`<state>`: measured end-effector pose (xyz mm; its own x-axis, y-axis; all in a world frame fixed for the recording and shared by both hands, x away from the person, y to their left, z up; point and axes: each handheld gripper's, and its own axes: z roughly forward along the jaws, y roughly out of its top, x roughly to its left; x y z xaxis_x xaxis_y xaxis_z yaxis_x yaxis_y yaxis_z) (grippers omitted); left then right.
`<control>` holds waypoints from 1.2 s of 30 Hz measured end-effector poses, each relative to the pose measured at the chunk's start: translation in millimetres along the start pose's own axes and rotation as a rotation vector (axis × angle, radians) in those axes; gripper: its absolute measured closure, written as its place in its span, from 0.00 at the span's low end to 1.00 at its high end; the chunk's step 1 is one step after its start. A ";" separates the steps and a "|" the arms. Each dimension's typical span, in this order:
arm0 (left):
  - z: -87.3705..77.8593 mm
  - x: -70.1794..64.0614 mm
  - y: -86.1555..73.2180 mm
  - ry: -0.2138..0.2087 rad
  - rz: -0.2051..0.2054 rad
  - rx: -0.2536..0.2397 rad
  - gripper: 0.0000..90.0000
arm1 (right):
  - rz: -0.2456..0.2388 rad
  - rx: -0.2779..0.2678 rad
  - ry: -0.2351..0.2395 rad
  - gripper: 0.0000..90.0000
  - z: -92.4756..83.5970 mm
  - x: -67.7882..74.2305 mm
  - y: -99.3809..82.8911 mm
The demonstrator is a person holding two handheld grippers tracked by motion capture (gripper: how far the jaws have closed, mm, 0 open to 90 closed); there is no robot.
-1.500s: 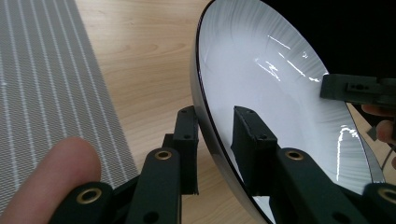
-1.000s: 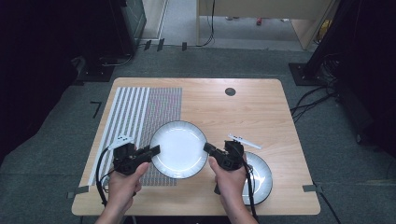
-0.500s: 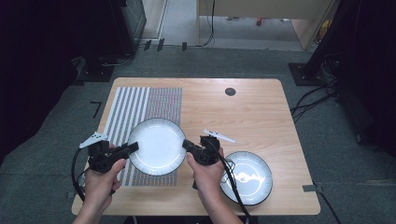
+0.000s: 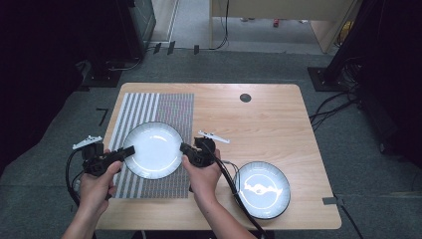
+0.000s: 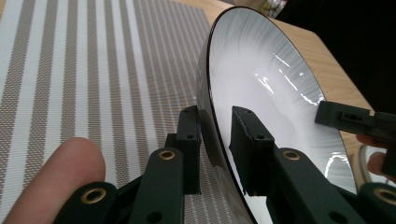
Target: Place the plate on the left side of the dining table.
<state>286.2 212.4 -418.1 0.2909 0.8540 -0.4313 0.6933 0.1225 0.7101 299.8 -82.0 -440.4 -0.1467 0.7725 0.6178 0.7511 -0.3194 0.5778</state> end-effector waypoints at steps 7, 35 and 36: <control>27.3 22.7 3.5 0.036 -0.031 0.045 0.82 | -0.008 0.004 -0.044 0.97 30.2 -3.3 3.0; 100.5 75.2 42.6 0.124 -0.136 0.134 0.82 | 0.008 0.006 -0.136 0.96 112.1 -10.4 27.8; 102.3 76.9 43.9 0.118 -0.145 0.140 0.82 | 0.012 0.005 -0.140 0.96 113.7 -11.1 28.6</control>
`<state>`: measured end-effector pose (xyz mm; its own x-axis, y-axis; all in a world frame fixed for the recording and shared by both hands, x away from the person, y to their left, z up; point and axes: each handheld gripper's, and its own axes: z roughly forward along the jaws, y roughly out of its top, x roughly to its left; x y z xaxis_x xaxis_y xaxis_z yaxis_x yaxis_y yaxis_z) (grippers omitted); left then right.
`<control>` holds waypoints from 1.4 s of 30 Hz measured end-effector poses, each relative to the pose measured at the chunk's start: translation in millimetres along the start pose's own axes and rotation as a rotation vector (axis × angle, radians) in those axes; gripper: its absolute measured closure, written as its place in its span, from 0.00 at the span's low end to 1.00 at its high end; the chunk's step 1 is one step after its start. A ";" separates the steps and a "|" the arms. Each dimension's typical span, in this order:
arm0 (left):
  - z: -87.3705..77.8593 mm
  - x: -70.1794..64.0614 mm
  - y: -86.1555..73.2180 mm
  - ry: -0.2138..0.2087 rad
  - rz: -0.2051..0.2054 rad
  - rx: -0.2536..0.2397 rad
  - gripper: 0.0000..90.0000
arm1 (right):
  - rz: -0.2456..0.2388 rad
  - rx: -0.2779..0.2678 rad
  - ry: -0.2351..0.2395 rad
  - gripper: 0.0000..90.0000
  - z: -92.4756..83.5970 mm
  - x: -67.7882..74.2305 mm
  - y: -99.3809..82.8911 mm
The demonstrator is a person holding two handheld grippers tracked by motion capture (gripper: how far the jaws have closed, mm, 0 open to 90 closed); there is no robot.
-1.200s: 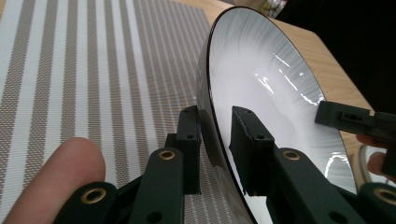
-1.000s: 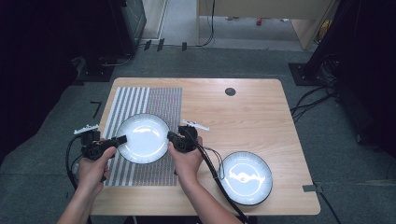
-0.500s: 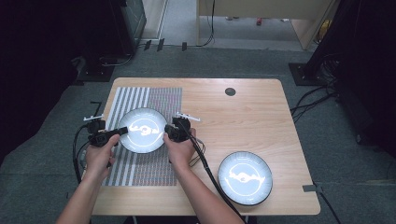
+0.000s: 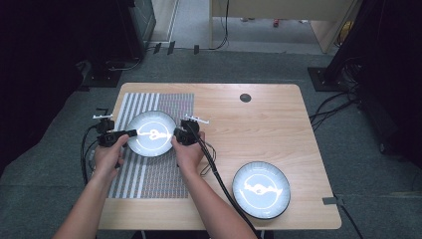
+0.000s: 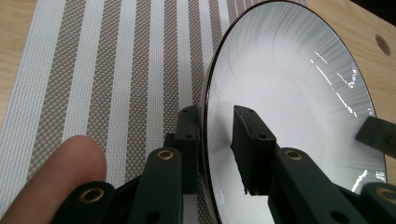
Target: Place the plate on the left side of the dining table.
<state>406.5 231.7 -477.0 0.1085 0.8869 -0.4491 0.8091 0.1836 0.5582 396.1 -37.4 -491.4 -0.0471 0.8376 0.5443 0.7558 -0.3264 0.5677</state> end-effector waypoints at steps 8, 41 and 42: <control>6.8 4.4 0.6 0.039 -0.021 0.041 0.81 | -0.013 0.036 -0.001 0.96 12.7 -3.3 -1.7; -30.8 2.3 -10.9 0.006 0.087 -0.044 0.36 | -0.207 -0.057 0.064 0.56 -27.3 -15.7 18.3; -30.8 2.3 -10.9 0.006 0.087 -0.044 0.35 | -0.207 -0.057 0.064 0.56 -27.3 -15.7 18.3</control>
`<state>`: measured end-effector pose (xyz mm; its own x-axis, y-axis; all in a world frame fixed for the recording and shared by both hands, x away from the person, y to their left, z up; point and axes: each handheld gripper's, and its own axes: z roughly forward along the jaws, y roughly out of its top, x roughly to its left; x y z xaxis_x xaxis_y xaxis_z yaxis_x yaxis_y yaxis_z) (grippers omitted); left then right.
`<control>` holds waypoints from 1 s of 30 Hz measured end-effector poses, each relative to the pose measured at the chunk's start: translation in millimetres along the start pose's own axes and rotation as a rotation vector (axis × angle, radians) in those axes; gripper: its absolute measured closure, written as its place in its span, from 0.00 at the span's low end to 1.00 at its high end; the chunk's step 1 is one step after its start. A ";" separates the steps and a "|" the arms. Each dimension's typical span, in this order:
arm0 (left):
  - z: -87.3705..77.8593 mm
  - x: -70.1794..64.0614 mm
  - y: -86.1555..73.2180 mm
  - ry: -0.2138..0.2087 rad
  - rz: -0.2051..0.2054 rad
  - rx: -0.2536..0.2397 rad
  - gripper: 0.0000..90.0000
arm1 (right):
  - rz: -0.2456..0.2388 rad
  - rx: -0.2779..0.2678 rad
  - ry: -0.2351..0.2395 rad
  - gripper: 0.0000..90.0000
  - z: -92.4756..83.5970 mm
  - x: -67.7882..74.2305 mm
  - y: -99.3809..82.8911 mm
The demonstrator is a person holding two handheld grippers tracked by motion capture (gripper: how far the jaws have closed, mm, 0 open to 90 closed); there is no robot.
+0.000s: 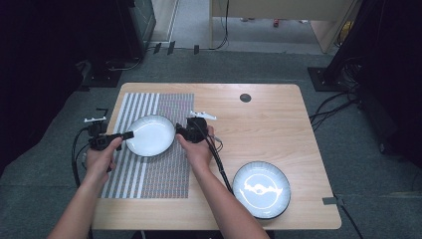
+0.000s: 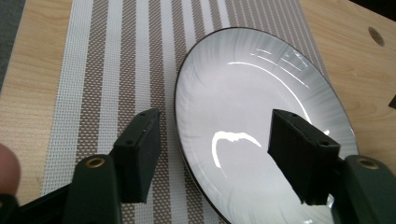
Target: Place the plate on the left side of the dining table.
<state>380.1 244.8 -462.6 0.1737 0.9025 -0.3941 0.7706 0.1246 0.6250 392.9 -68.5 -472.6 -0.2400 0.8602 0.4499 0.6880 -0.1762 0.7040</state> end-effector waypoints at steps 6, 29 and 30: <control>-15.5 -18.1 -7.7 -0.051 0.076 -0.031 0.28 | -0.056 0.028 -0.010 0.40 -24.0 -0.7 9.8; -60.1 -53.7 -26.4 -0.074 0.191 -0.130 0.18 | -0.154 -0.112 0.052 0.28 -136.9 -6.9 26.8; -61.0 -54.5 -27.3 -0.073 0.191 -0.130 0.18 | -0.154 -0.118 0.048 0.28 -141.9 -10.0 27.3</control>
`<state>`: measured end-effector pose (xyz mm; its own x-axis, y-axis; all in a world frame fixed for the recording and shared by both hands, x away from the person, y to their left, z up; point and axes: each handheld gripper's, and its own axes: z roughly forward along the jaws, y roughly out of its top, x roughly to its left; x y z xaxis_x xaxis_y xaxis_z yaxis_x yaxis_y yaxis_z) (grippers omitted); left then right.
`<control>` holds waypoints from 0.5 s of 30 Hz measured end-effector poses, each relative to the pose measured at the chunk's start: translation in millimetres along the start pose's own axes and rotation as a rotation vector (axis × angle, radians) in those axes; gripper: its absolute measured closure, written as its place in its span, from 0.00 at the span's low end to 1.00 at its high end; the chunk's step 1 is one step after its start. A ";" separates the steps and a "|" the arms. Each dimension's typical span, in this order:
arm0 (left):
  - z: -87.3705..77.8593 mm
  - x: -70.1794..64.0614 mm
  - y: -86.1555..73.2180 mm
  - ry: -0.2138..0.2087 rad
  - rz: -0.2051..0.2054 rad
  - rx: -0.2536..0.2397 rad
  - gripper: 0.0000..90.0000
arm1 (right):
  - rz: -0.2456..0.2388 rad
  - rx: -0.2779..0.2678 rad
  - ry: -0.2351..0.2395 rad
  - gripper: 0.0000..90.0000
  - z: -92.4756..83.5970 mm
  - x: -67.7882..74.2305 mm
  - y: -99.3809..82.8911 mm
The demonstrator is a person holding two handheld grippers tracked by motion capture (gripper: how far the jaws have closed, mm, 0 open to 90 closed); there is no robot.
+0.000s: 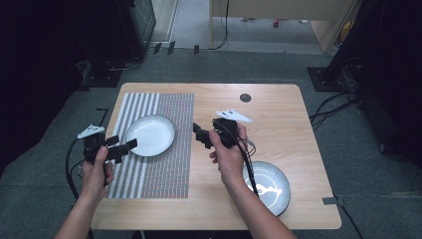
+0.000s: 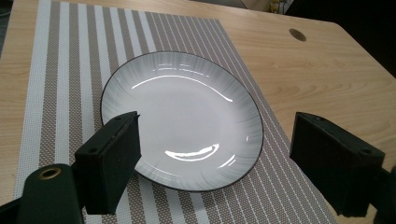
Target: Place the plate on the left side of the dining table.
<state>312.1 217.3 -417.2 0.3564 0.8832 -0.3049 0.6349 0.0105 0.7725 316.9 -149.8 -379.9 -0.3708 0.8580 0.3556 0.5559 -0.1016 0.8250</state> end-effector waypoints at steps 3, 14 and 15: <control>-3.6 -3.7 -3.2 0.000 0.013 -0.005 0.18 | -0.002 -0.018 -0.012 0.28 -20.6 -13.5 0.3; -12.9 -11.8 -14.2 -0.019 0.024 -0.026 0.18 | 0.002 -0.036 -0.052 0.28 -62.2 -49.4 -10.1; -14.1 -12.7 -15.3 -0.017 0.026 -0.026 0.18 | 0.004 -0.038 -0.055 0.29 -65.9 -52.5 -11.6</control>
<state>288.2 212.6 -417.3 0.3847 0.8751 -0.2937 0.6072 -0.0003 0.7945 280.9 -226.9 -379.2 -0.3268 0.8836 0.3353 0.5280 -0.1235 0.8402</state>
